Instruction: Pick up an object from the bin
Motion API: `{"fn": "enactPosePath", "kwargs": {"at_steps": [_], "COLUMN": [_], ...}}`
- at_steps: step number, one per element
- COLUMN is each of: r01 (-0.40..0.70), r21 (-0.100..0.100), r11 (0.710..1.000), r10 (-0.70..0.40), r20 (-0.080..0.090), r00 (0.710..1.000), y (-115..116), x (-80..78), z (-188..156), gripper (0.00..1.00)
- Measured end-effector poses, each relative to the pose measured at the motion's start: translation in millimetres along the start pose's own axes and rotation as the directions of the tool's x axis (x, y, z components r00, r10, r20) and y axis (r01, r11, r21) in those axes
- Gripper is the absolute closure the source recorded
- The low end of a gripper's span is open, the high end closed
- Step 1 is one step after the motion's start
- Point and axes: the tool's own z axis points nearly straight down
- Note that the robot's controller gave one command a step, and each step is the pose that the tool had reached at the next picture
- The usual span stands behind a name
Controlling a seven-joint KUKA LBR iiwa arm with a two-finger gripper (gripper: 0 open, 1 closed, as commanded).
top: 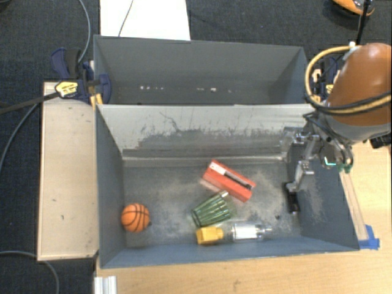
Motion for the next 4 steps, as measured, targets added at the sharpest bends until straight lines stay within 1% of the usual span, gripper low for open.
{"fn": "enactPosePath", "kwargs": {"at_steps": [1,2,3,4], "r01": [0.089,0.188,0.321,0.101], "r21": [-0.002,-0.002,-0.003,-0.002], "r11": [0.996,0.982,0.947,0.995], "r10": [-0.089,-0.188,-0.321,-0.101], "r20": [-0.008,-0.008,-0.003,-0.008], "r00": [0.996,0.982,0.947,0.995], "y": [20.3,50.8,69.8,89.7], "x": [6.8,11.6,0.1,-1.8], "z": [63.0,88.0,112.0,133.2], "gripper": [0.00,0.00,0.00,0.00]}}
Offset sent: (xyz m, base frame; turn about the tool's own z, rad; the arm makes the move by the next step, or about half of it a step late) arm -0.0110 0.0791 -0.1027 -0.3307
